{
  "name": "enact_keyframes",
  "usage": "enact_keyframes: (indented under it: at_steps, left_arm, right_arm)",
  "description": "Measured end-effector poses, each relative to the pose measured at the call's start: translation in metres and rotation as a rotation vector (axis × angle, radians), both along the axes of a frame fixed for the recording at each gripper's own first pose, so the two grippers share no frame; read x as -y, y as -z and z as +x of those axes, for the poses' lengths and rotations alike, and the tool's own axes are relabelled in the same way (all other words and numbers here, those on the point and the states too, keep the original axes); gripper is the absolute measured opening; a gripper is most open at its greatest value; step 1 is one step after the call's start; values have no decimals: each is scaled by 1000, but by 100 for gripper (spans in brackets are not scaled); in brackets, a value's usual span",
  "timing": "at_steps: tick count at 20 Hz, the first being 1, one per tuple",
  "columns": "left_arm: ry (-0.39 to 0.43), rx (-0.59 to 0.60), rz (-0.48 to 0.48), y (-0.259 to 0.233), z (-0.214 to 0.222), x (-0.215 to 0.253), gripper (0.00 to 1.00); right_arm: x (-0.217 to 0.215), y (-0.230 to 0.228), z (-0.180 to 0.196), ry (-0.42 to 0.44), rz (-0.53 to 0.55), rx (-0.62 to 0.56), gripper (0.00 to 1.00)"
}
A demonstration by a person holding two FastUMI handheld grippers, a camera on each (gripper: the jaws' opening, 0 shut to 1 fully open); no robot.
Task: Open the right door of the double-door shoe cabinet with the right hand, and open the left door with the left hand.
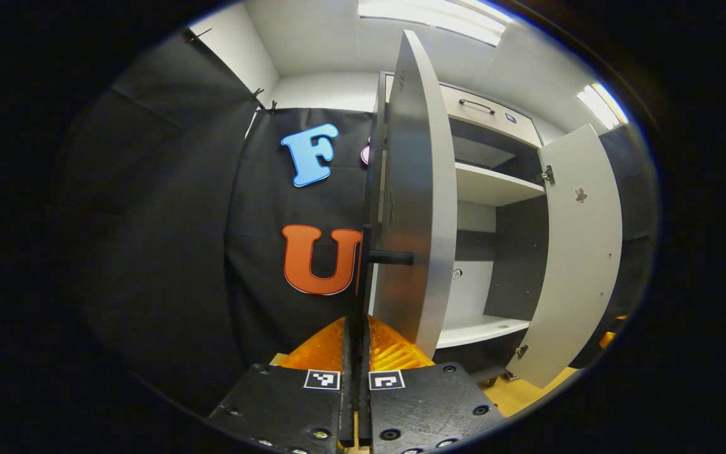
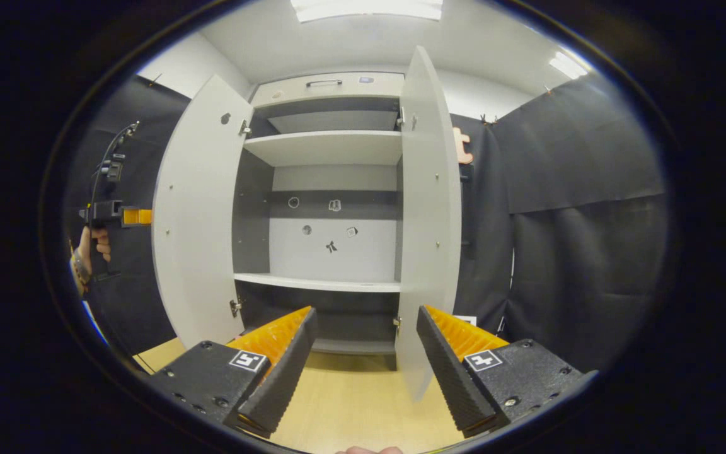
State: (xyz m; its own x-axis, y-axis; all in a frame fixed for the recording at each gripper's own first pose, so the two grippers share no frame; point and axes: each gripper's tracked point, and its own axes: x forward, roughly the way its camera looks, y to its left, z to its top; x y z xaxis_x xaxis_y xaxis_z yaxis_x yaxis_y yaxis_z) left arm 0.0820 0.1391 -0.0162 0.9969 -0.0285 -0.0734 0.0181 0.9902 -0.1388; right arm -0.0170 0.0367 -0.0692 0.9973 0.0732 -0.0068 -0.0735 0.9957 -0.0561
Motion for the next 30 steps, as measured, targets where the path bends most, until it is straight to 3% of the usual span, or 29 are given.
enact_keyframes:
  at_steps: [4, 8, 9, 10, 12, 15, 16, 18, 19, 21, 23, 27, 30]
  left_arm:
    - [-62, -27, 24, 25, -56, 20, 0]
    - [-41, 33, 16, 40, -77, 90, 0]
    - [-22, 50, 16, 42, -79, 106, 13]
    - [-1, 54, 11, 44, -79, 122, 0]
    - [59, 36, 4, 54, -80, 149, 0]
    - [123, 4, -10, 62, -84, 173, 21]
    - [122, -1, -14, 62, -83, 175, 20]
    - [109, -12, -11, 66, -82, 175, 41]
    - [111, -16, -6, 67, -79, 175, 57]
    - [123, -20, -1, 69, -81, 178, 61]
    - [86, -12, 24, 69, -79, 170, 63]
    - [30, 13, 41, 65, -81, 163, 94]
    - [31, 5, 35, 68, -85, 166, 92]
  right_arm:
    - [3, 1, -2, 16, 10, 5, 99]
    - [1, -4, 0, 4, 12, 15, 99]
    - [-2, -6, 1, -6, 12, 19, 97]
    - [-3, -7, 0, -13, 11, 22, 97]
    - [-5, -9, -2, -24, 10, 26, 99]
    - [-3, -9, -4, -28, 24, 35, 96]
    - [-3, -9, -5, -29, 28, 34, 99]
    - [0, -8, -5, -24, 34, 34, 99]
    - [2, -7, -4, -21, 36, 32, 96]
    - [5, -6, -5, -17, 44, 30, 96]
    - [7, -3, -3, -16, 51, 19, 99]
    - [7, 4, -1, -18, 47, 2, 99]
    - [6, 7, 1, -22, 46, -7, 96]
